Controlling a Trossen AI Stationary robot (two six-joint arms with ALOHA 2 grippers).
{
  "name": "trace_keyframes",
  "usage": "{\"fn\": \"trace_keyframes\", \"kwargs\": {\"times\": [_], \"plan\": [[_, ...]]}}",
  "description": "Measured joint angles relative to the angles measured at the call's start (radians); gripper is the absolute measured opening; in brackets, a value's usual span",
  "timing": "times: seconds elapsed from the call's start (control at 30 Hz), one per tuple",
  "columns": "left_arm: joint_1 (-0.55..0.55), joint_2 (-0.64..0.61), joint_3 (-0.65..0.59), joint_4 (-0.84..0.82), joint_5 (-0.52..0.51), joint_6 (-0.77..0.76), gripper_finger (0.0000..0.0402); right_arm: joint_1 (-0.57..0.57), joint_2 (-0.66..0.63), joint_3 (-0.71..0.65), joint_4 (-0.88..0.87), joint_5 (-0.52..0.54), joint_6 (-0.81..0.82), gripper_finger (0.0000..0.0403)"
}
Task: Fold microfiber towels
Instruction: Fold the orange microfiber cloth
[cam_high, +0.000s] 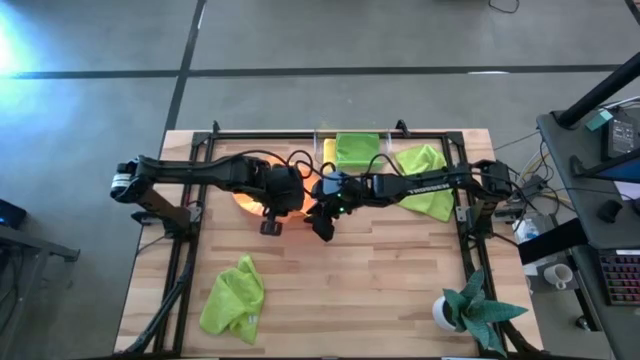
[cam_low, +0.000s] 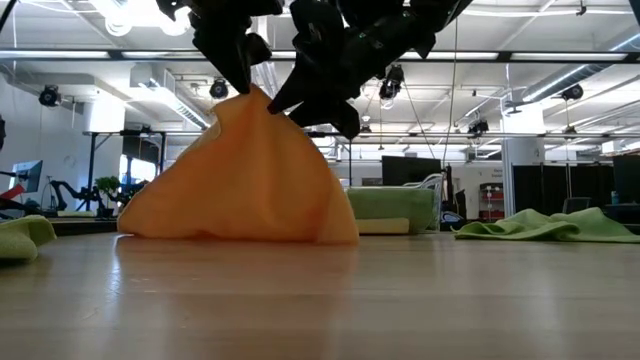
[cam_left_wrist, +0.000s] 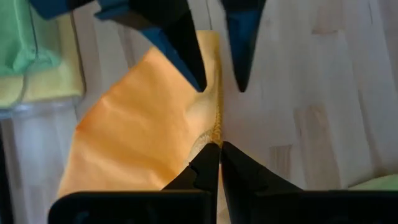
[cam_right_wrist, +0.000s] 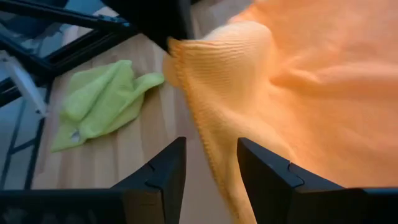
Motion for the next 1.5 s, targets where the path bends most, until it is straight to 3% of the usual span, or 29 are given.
{"fn": "trace_keyframes", "kwargs": {"times": [0.53,1.13,1.5], "plan": [[0.001,-0.018,0.0,0.007,0.001,0.103,0.0,0.001,0.017,0.0,-0.238,0.302,0.112,0.013],[0.001,-0.043,-0.001,0.001,-0.009,0.129,0.0,0.0,0.061,0.0,-0.347,0.325,0.055,0.013],[0.0,-0.048,-0.002,-0.06,-0.008,0.129,0.0,0.01,0.058,-0.002,-0.462,0.28,0.053,0.013]]}}
